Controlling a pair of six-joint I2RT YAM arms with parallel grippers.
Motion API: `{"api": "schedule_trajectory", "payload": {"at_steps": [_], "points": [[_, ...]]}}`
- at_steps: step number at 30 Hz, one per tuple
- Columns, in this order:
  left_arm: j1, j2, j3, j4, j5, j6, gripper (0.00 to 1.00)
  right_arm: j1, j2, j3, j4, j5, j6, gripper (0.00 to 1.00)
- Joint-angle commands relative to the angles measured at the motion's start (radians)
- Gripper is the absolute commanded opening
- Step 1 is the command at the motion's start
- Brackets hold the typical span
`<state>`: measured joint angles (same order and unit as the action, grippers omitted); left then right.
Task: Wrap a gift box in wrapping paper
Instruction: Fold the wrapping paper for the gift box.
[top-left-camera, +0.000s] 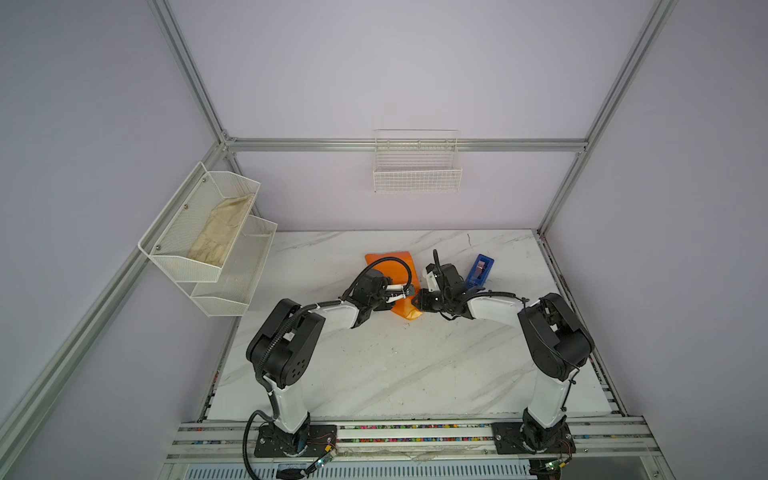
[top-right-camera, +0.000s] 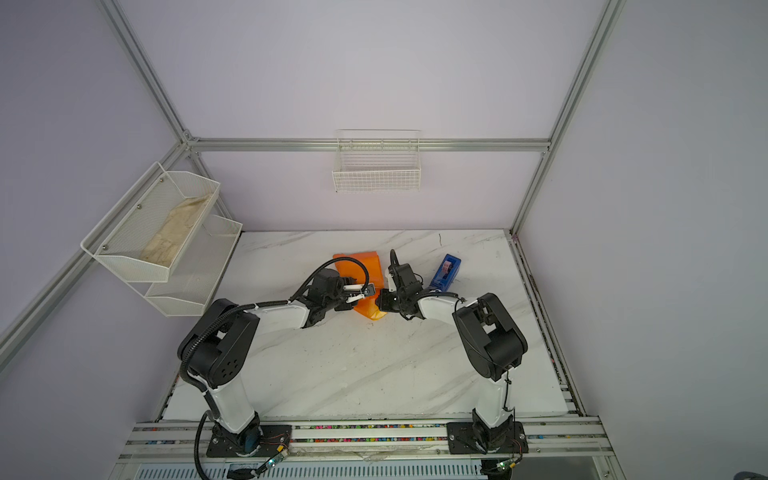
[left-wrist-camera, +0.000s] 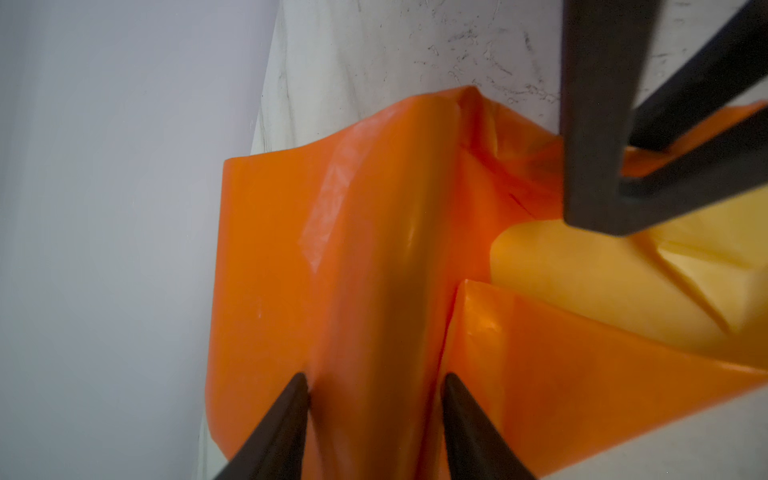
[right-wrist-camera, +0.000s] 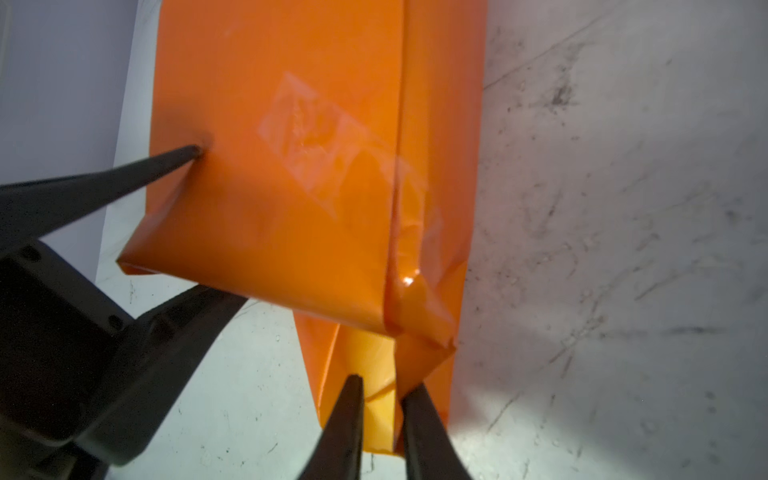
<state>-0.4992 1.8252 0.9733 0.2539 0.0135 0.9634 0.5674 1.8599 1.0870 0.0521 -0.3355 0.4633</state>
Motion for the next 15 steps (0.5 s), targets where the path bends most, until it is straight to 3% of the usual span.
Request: {"api": "schedule_trajectory", "payload": {"at_steps": [1,4,15], "points": [[0.002,0.043,0.024,-0.122,-0.021,-0.005,0.49,0.006,-0.034,-0.017,-0.043,0.082,0.021,0.32],[0.002,0.044,0.022,-0.123,-0.021,-0.006,0.49,0.006,-0.037,-0.039,-0.047,0.118,0.013,0.37],[0.002,0.047,0.026,-0.127,-0.023,-0.003,0.48,0.006,0.046,-0.085,0.040,0.014,0.015,0.35]]}}
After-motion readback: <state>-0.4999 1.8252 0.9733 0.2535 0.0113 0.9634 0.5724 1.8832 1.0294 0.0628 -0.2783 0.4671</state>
